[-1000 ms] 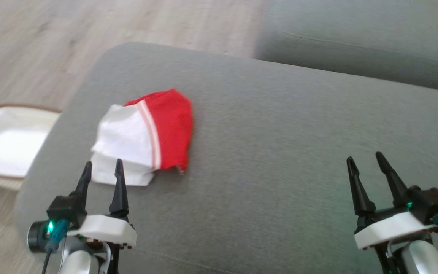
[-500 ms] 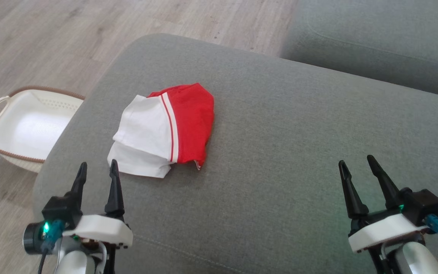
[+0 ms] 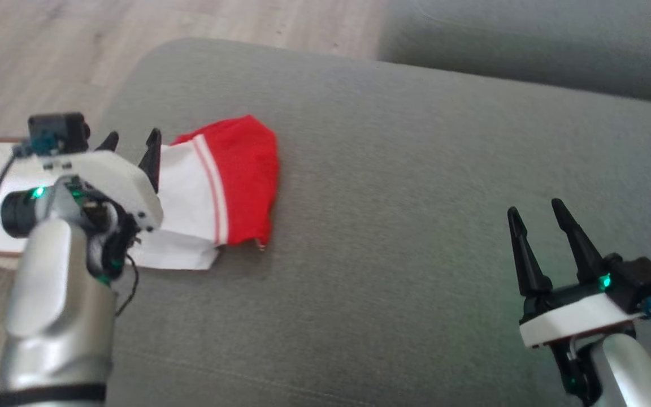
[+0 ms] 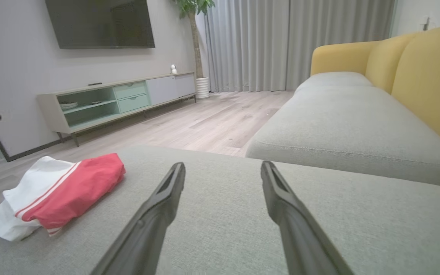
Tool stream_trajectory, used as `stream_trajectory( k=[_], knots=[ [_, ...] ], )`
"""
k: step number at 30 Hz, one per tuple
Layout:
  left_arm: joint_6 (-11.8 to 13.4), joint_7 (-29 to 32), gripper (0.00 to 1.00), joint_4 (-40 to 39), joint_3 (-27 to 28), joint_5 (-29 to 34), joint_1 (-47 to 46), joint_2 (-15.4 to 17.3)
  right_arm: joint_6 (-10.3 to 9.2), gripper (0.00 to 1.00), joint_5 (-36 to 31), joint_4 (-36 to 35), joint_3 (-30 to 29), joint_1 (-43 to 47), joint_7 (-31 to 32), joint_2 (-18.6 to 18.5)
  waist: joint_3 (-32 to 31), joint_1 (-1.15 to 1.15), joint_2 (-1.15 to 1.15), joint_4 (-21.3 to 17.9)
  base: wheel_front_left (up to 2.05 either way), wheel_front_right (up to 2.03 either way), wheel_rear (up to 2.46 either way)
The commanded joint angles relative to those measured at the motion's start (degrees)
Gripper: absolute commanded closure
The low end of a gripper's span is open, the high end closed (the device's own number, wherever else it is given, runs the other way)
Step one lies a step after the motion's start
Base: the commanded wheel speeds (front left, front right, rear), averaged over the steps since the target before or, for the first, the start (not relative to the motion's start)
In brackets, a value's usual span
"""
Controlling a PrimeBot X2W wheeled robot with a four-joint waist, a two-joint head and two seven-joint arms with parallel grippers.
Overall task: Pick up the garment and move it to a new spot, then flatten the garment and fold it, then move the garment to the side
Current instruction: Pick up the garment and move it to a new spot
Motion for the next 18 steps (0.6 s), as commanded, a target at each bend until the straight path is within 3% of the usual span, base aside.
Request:
stream_trajectory(
  k=[1, 8, 17, 18],
  knots=[
    [-0.22, 2.67, 0.0, 0.93, 2.36, -0.84, -4.11, 2.4, 0.43, 0.0, 0.61, -2.09, 1.31, -2.68, -0.71, -1.58, 2.3, 0.0, 0.0, -3.05, 0.0, 0.0, 0.0],
    [-0.68, 11.48, 0.0, 17.34, 4.92, -5.13, -11.38, 4.7, 0.43, 0.0, 2.1, -1.99, 3.01, -5.57, -0.76, -2.73, 5.94, 0.0, 0.0, -9.4, 0.0, 0.0, 0.0],
    [-1.89, 17.34, 0.0, 30.39, 3.04, -5.52, -12.22, 5.67, 0.43, 0.0, 3.39, -1.42, 3.7, -7.37, -0.78, -3.28, 7.28, 0.0, 0.0, -12.26, 0.0, 0.0, 0.0],
    [-2.1, 17.36, 0.14, 31.14, 2.8, -5.52, -12.27, 5.79, 0.43, 0.0, 3.43, -1.3, 3.67, -7.38, -0.78, -3.27, 7.17, 0.0, 0.0, -12.32, 0.0, 0.0, 0.0]
  ],
)
